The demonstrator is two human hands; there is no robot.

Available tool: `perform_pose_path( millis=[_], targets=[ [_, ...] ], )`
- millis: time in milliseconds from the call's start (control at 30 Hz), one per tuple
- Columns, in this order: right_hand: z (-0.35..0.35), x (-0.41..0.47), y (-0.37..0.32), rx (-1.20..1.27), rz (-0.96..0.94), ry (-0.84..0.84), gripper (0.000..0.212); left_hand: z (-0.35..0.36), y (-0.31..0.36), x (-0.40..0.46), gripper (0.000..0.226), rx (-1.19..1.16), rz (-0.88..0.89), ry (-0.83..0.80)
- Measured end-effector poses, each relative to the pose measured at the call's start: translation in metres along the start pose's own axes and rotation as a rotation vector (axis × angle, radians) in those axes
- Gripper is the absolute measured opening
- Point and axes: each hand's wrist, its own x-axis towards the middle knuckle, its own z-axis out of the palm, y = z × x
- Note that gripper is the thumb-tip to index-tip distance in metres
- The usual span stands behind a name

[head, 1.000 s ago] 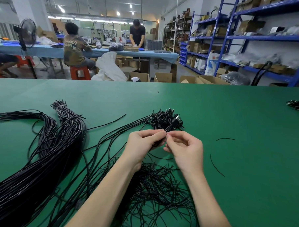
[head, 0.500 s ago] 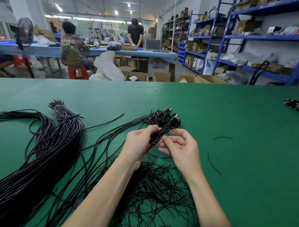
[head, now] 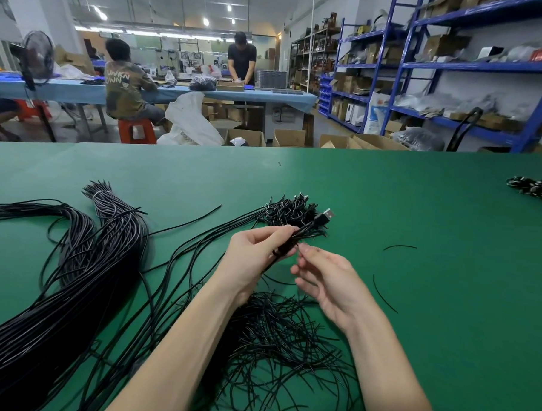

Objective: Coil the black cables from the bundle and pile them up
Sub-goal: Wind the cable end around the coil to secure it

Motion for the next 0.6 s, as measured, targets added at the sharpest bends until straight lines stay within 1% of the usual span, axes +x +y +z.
perform_pose_path(
  millis=[67, 133, 200, 267, 333, 400, 467, 533, 600],
  targets=[
    [0.002, -0.002, -0.001, 0.239, 0.096, -0.025, 0.013, -0.002, -0.001, 0.001, 0.028, -0.013, 0.004, -0.061],
    [0.002, -0.003, -0.001, 0.367, 0.168, -0.048, 0.010, -0.004, 0.000, 0.001, 0.034, 0.015, 0.007, -0.109],
    [0.000, -0.003, -0.001, 0.368, 0.190, -0.058, 0.010, -0.008, 0.002, 0.001, 0.031, 0.046, 0.008, -0.161],
    [-0.004, -0.004, -0.001, 0.310, 0.167, -0.076, 0.012, -0.014, 0.006, 0.000, 0.025, 0.079, 0.018, -0.236],
    [-0.012, -0.001, -0.001, 0.230, 0.136, -0.133, 0.015, -0.019, 0.011, -0.003, 0.017, 0.198, 0.067, -0.317],
    [-0.018, 0.002, -0.004, 0.044, 0.100, -0.202, 0.009, -0.024, 0.020, -0.006, 0.009, 0.388, 0.128, -0.372],
    [-0.020, 0.006, -0.008, -0.243, 0.054, -0.250, 0.005, -0.030, 0.028, -0.007, 0.004, 0.579, 0.149, -0.406],
    [-0.022, 0.009, -0.012, -0.482, 0.014, -0.260, 0.012, -0.033, 0.032, -0.008, 0.005, 0.779, 0.155, -0.442],
    [-0.018, 0.010, -0.018, -0.794, -0.098, -0.201, 0.019, -0.030, 0.030, -0.008, 0.005, 0.952, 0.190, -0.422]
  ],
)
